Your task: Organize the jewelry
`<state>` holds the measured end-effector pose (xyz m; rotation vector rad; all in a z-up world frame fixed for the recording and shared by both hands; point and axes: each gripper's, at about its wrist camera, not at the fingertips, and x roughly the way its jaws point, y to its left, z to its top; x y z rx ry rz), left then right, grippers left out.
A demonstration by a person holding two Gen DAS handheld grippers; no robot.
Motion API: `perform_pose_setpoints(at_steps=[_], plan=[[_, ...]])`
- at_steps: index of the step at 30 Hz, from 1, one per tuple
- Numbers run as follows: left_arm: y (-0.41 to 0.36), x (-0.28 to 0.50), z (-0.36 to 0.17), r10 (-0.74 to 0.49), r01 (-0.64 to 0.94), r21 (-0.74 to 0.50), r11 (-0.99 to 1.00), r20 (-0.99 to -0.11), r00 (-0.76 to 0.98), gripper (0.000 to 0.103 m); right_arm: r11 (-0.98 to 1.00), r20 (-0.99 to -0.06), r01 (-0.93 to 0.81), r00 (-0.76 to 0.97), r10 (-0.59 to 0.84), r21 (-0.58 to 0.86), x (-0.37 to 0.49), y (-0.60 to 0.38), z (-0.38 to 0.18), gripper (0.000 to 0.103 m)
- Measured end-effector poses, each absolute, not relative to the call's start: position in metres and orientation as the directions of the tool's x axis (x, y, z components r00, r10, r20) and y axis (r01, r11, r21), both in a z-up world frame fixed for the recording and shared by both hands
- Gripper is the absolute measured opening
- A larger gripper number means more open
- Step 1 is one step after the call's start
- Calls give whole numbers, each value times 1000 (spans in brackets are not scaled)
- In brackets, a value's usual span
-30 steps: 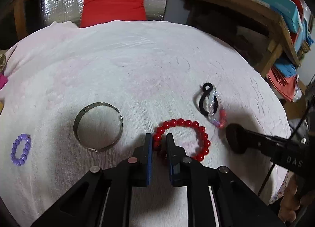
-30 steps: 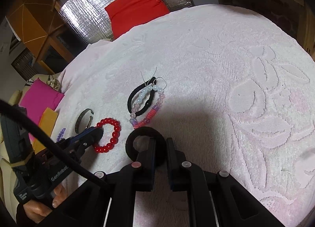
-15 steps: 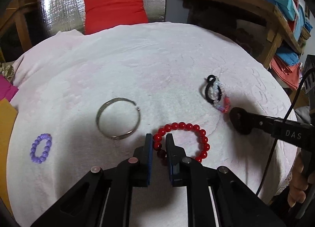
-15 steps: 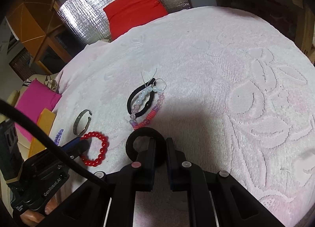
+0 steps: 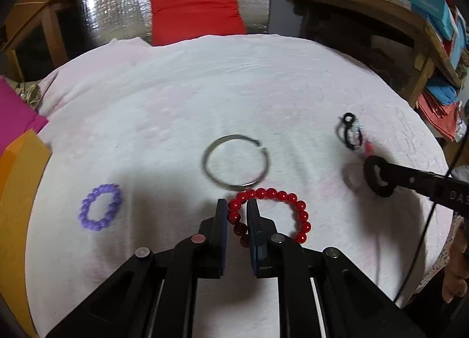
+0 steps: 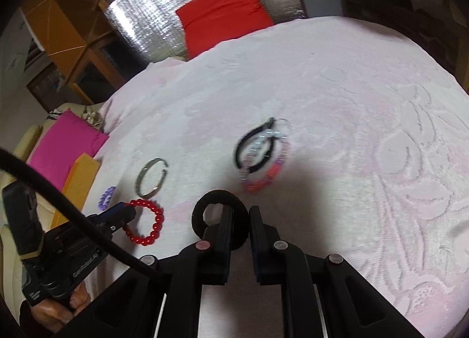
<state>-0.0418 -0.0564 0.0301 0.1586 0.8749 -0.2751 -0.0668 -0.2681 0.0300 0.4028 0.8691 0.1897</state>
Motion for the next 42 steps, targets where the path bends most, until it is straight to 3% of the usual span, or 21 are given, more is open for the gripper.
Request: perform_pose_setpoints(at_steps=[11,18,21,23,28,30,32,35,38,42], plan=[[-15,-40,25,-116,246,46,968,-789,603,13,920,-733,-91,577,361,382,-61,-225,23,14],[-4,-35,21,-147,240,-9,971,-812,565,14,923,-751,-81,557,355,376,-59,-222,19,15],[-3,-33,19,-156,237,-23,971,-816,557,22,916,-750,-73,550,368,395,-57,-225,19,16],[-4,-32,18,-163,237,-33,971,-819,550,43,916,-752,-76,547,368,393,-58,-224,19,18],[-11,-33,15,-145,254,1,967,-819,556,44,916,-748,-95,548,375,390,-59,-220,20,26],[-11,-33,16,-145,254,3,967,-815,561,43,923,-749,-102,554,363,372,-60,-218,20,26],[-12,-33,17,-153,260,-2,966,-812,563,23,928,-748,-111,561,355,357,-60,-216,21,26],[-15,-36,18,-160,275,3,961,-806,570,12,937,-747,-128,572,338,326,-62,-212,22,25],[-17,-38,23,-178,294,3,956,-791,585,10,945,-741,-138,590,320,297,-65,-211,24,16],[-17,-42,31,-199,303,-5,953,-763,614,10,943,-728,-133,605,322,307,-65,-215,28,16]])
